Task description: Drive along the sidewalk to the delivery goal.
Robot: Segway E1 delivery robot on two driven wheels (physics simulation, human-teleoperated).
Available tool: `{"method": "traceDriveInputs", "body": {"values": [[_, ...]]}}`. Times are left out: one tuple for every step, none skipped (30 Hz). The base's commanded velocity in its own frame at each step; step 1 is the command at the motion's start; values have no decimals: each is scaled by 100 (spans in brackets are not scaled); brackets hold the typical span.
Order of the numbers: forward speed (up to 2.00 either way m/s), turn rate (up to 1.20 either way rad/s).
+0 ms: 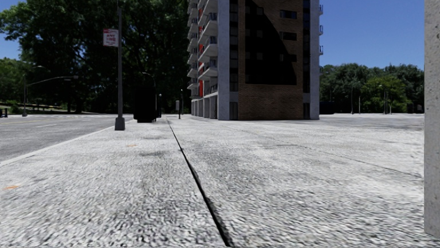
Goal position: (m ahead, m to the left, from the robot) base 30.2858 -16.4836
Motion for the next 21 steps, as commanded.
{"method": "traceDriveInputs", "body": {"values": [[200, -38], [200, -38], [200, -38], [200, -38], [200, -38], [200, -38], [200, -38], [200, -38], [200, -38], [200, -38], [200, -38], [200, -38], [200, -38], [200, -38], [200, -38], [200, -38], [200, -38], [200, -38], [200, -38], [200, -38], [200, -38]]}}
